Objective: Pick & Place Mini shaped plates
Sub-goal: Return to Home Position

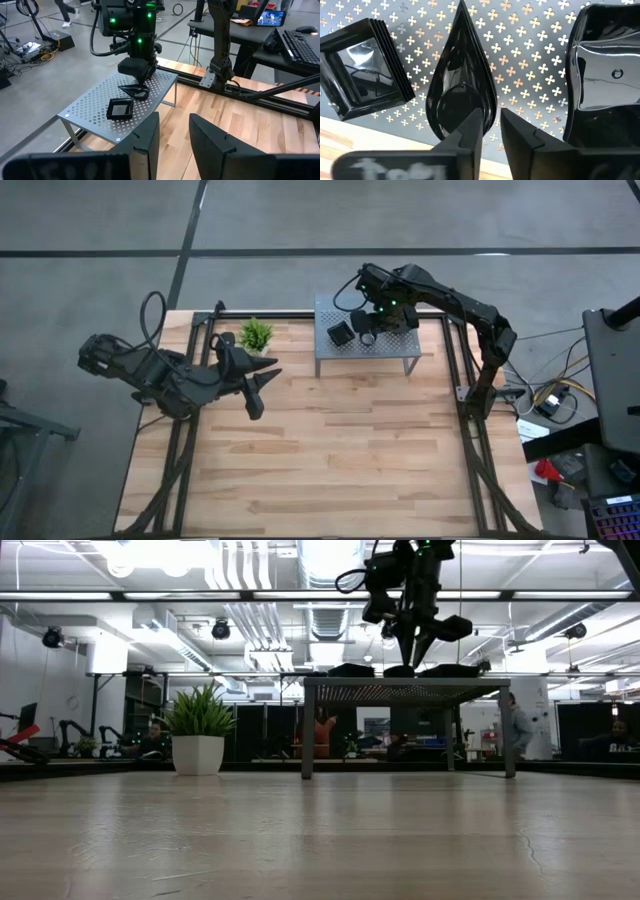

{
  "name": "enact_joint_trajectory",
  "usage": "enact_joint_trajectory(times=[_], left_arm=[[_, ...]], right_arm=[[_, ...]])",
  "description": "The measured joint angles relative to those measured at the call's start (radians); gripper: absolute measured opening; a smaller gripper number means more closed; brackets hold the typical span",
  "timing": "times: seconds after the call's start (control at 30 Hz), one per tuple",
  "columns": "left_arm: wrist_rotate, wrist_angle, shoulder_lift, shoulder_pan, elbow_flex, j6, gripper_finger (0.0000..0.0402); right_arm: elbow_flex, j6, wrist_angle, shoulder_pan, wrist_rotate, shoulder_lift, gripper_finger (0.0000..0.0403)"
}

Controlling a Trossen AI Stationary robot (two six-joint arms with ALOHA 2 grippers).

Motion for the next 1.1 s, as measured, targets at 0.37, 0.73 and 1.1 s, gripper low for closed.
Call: enact_joint_trajectory(times=[0.37,0.73,1.1], left_arm=[[0.012,-0.022,0.000,0.002,0.000,0.013,0.0099],[0.112,-0.039,-0.030,0.045,-0.066,0.007,0.0010],[0.300,0.274,-0.132,0.117,-0.362,0.028,0.0000]], right_arm=[[0.048,-0.041,-0.004,0.045,-0.080,-0.017,0.0112],[0.084,-0.142,0.114,0.217,-0.009,-0.028,0.0012],[0.064,-0.310,0.473,0.410,0.083,-0.034,0.0008]])
